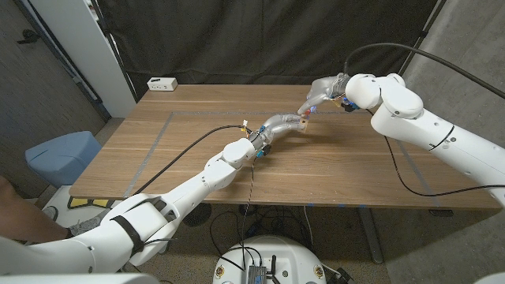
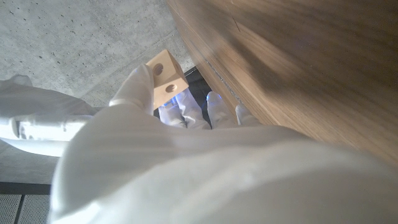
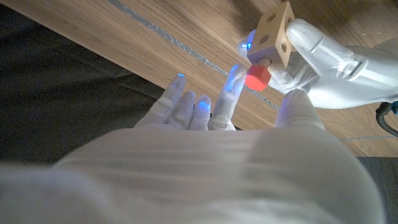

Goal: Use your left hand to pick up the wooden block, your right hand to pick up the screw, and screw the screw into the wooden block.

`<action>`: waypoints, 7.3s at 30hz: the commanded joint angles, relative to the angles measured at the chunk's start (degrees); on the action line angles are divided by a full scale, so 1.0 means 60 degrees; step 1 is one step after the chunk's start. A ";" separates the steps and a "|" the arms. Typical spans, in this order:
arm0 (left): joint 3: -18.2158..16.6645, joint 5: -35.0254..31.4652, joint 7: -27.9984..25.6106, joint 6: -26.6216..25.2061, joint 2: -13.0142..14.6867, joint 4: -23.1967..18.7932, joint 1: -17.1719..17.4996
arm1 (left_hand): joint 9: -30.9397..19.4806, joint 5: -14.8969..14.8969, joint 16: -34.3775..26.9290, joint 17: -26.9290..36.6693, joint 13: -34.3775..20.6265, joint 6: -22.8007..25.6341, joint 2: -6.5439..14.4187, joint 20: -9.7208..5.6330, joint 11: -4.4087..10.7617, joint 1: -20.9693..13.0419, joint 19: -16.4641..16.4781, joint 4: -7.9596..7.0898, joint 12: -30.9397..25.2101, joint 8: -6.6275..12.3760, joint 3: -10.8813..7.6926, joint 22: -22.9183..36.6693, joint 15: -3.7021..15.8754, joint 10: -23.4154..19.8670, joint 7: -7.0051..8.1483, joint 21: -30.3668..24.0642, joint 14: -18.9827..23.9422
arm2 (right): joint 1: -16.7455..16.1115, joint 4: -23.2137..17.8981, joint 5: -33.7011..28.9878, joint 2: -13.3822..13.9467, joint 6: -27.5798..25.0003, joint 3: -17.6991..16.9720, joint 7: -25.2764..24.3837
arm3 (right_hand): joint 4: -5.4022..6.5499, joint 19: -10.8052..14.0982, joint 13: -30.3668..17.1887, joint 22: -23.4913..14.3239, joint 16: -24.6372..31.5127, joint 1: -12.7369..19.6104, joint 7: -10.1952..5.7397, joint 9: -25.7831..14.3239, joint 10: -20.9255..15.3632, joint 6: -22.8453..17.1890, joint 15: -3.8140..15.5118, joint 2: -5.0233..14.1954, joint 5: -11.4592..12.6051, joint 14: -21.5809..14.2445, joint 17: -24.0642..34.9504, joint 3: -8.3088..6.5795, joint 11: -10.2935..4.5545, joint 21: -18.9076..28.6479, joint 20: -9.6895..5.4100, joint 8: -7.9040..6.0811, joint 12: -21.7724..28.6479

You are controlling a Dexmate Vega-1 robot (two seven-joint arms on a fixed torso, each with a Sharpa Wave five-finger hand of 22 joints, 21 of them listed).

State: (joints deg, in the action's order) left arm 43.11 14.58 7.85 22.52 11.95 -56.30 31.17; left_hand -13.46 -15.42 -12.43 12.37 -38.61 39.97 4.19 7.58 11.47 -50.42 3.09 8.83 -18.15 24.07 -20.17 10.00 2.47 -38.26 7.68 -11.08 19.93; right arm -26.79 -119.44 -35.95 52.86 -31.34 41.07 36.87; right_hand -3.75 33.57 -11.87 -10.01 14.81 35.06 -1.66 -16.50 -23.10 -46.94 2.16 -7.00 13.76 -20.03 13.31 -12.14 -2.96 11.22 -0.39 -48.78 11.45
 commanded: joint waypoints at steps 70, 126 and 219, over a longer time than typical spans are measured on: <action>0.0067 -0.0058 0.0071 0.0130 -0.0145 0.0248 -0.0135 | -0.0019 -0.0049 0.0010 0.0025 -0.0007 0.0445 0.0065 0.0043 -0.0024 -0.0032 -0.0026 -0.0005 -0.0001 0.0010 -0.0023 0.0035 0.0520 -0.0047 0.0034 -0.0034 0.0074 | 0.0609 0.0730 0.1037 0.0224 0.1418 -0.0237 0.0969 | -0.1053 -0.1016 -0.0162 0.0005 -0.0493 0.2909 -0.0853 0.0876 0.2160 0.3035 0.0175 0.0348 -0.0406 0.1407 -0.0220 -0.1209 -0.0207 -0.0023 0.0725 0.2038 0.0022; 0.0066 -0.0061 0.0000 -0.0020 -0.0028 -0.0099 0.0036 | -0.0023 -0.0052 0.0015 0.0028 -0.0013 0.0441 0.0079 0.0055 -0.0036 -0.0021 -0.0028 -0.0013 -0.0011 0.0000 -0.0032 0.0035 0.0511 -0.0054 0.0027 -0.0037 0.0071 | 0.0381 0.0626 0.1403 0.0246 0.1338 -0.0361 0.0576 | -0.0858 -0.0627 -0.0137 0.0009 -0.0276 0.2984 -0.0484 0.0789 0.1402 0.1254 0.0309 0.0499 -0.0471 0.0980 -0.0096 -0.1590 -0.0150 0.0062 0.0463 0.1500 0.0200; 0.0039 0.0041 0.0196 0.0127 -0.0065 0.0111 -0.0010 | -0.0053 -0.0075 0.0027 0.0035 0.0000 0.0344 0.0133 0.0090 -0.0042 -0.0004 -0.0068 -0.0020 0.0025 -0.0038 -0.0102 0.0036 0.0465 0.0032 0.0009 -0.0031 0.0041 | 0.0167 0.0661 0.0950 0.0014 0.0816 -0.0161 -0.0161 | -0.0344 0.0118 -0.0083 -0.0001 0.0088 0.1303 -0.0039 0.0833 -0.0584 -0.1239 0.0469 0.0819 -0.0584 -0.0242 -0.0005 -0.1277 -0.0084 0.0107 0.0100 0.0703 0.0499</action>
State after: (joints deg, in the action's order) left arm 43.31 14.84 8.98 23.31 11.50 -55.60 31.09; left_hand -13.80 -15.47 -12.43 12.37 -38.51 39.97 4.38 7.89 11.26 -50.15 2.78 8.82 -18.15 23.49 -20.19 9.99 2.47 -38.04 7.68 -11.08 19.93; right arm -25.01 -115.04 -29.20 53.09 -25.53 40.05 37.55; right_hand -6.07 33.60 -12.24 -9.88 15.02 43.35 -1.85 -11.44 -25.74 -53.54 2.45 -2.17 10.37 -20.79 13.20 -19.93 -3.27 11.52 0.20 -44.00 14.00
